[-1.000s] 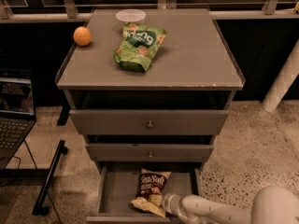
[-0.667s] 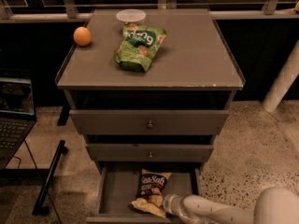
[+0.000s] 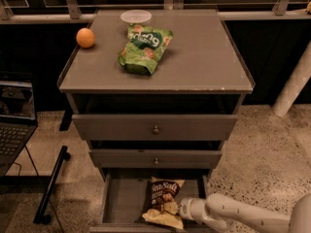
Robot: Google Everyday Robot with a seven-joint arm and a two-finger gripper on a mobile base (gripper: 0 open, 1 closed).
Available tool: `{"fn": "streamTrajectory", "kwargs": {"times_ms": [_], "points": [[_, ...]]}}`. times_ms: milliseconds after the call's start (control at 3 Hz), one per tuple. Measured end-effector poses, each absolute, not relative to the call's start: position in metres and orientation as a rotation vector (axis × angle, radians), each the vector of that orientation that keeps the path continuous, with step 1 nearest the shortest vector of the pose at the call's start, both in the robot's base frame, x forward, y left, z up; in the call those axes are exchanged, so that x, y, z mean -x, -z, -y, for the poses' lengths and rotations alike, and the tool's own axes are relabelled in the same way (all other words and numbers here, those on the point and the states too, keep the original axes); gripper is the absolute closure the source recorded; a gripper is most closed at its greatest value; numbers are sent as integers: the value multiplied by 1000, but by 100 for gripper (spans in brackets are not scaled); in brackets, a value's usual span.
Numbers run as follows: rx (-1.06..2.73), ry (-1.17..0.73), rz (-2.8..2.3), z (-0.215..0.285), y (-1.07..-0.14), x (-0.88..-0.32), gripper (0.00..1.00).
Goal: Pick brown chip bag from bottom drawer and place on counter
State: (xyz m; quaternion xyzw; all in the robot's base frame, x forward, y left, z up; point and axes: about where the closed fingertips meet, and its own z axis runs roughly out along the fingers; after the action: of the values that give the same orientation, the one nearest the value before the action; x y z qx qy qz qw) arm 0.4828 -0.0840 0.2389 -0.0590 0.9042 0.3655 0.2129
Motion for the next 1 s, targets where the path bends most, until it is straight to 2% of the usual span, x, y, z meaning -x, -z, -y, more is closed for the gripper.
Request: {"fn": "streamTrajectory", "kwargs": {"times_ms": [667, 1000], "points": [[413, -1176, -2437, 71, -335, -470, 100], [496, -1166, -2417, 66, -377, -459, 100]]}}
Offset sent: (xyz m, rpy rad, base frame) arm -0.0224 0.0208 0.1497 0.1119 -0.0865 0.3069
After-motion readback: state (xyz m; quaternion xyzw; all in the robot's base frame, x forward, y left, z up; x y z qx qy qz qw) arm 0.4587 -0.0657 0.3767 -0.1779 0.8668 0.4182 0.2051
